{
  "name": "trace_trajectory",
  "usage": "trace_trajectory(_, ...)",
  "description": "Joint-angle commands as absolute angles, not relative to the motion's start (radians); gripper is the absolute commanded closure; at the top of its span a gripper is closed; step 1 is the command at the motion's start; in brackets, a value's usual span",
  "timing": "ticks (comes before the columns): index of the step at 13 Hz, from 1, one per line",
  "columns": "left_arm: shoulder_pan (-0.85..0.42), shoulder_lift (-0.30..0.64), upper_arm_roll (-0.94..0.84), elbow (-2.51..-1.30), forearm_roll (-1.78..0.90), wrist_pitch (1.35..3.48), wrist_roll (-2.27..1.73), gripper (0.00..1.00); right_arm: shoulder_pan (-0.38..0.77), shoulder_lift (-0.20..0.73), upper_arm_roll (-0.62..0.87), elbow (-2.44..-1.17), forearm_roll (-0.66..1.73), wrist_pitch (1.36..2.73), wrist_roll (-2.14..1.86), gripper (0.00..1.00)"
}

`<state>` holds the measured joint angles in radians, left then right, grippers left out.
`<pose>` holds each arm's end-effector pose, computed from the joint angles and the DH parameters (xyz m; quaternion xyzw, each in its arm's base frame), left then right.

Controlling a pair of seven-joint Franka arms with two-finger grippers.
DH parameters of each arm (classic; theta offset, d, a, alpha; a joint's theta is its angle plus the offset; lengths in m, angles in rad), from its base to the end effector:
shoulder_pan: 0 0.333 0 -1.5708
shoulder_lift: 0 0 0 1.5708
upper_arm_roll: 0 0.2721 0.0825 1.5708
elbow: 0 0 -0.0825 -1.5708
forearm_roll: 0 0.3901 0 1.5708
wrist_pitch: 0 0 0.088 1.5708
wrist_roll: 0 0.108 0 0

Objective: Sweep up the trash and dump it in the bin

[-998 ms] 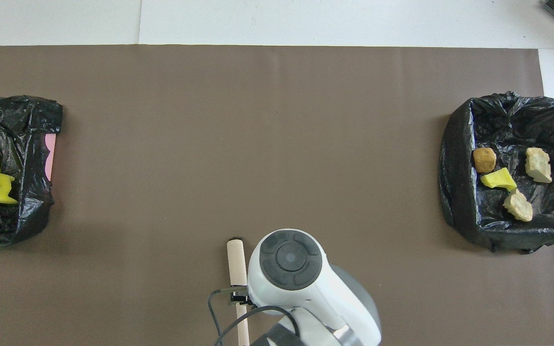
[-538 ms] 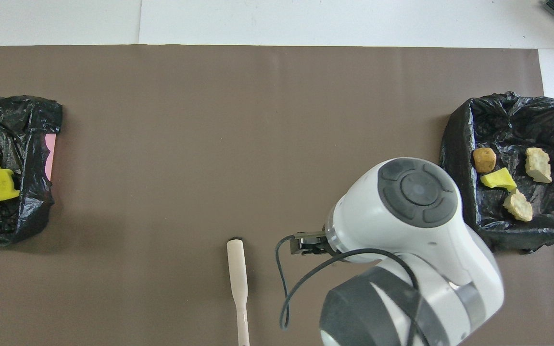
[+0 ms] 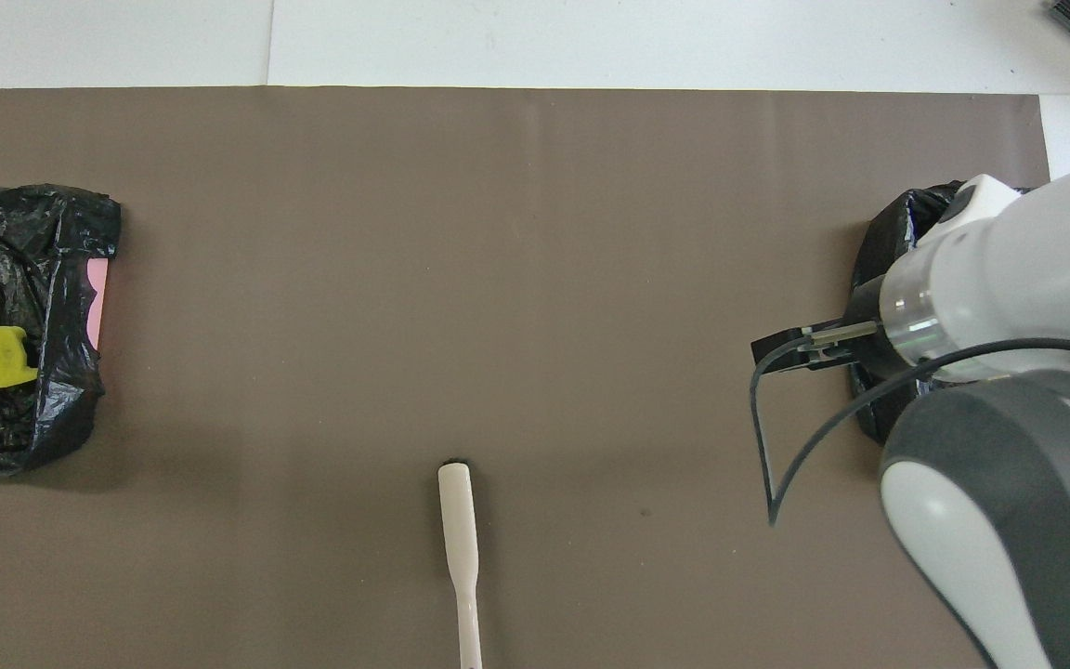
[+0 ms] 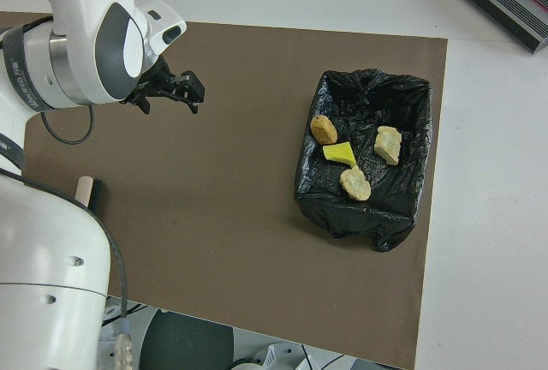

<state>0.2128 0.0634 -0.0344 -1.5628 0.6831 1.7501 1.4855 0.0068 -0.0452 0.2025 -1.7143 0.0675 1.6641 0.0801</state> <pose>0.5757 0.1625 0.5840 -0.7231 0.6031 0.2058 0.2665 0.5403 0.1234 0.5436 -0.9977 -0.0612 0.0071 0.0283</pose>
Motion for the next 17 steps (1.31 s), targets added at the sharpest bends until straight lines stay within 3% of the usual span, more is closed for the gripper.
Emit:
trace_trajectory(1, 0.170, 0.022, -0.032, -1.566, 0.544, 1.643, 1.363, 1.00, -0.077, -0.028, 0.221, -1.648, -0.018, 1.625, 0.035, 0.00)
trace_trajectory(4, 0.104, -0.018, -0.040, -1.572, 0.375, 1.482, 1.004, 1.00, -0.127, -0.020, 0.219, -1.609, -0.087, 1.618, -0.031, 0.00)
trace_trajectory(6, 0.095, -0.040, -0.041, -1.591, 0.247, 1.477, 0.864, 1.00, -0.162, -0.011, 0.219, -1.542, -0.081, 1.524, -0.032, 0.00)
trace_trajectory(12, -0.174, -0.120, -0.043, -1.741, 0.060, 1.528, 0.251, 1.00, -0.245, 0.003, 0.181, -1.528, 0.014, 1.505, 0.028, 0.00)
trace_trajectory(15, -0.348, -0.088, -0.041, -1.765, -0.012, 1.696, -0.056, 1.00, -0.239, 0.005, 0.161, -1.526, 0.002, 1.493, 0.018, 0.00)
trace_trajectory(17, -0.418, -0.058, -0.041, -1.789, -0.038, 1.791, -0.149, 1.00, -0.137, 0.002, 0.030, -1.525, 0.018, 1.486, 0.015, 0.00)
